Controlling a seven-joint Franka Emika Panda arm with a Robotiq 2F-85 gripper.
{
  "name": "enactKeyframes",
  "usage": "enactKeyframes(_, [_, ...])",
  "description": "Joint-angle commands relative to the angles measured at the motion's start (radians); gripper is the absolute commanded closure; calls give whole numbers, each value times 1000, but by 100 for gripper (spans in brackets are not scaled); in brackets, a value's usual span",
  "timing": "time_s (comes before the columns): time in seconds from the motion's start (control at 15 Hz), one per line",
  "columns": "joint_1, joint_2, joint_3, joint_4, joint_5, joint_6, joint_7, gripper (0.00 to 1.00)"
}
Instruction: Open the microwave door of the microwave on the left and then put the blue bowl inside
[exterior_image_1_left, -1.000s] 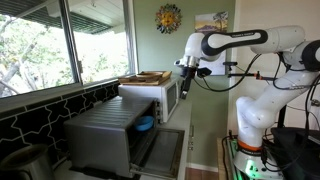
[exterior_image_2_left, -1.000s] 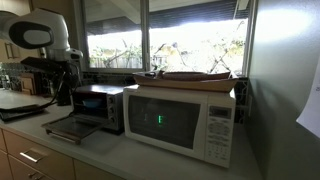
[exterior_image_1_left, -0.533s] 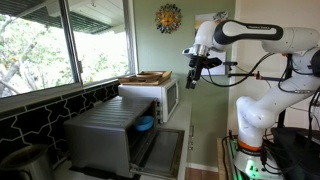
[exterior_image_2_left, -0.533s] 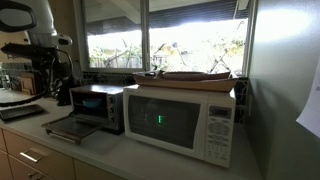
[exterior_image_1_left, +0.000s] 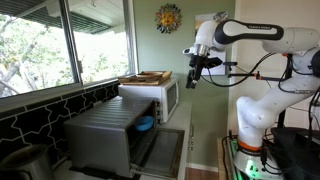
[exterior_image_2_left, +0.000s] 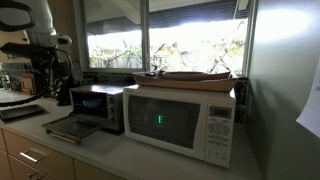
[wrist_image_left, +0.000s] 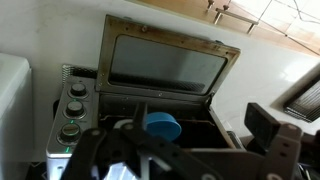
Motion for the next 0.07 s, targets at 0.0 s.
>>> enactKeyframes(0.0, [6, 1, -4, 2, -4, 0, 4, 0])
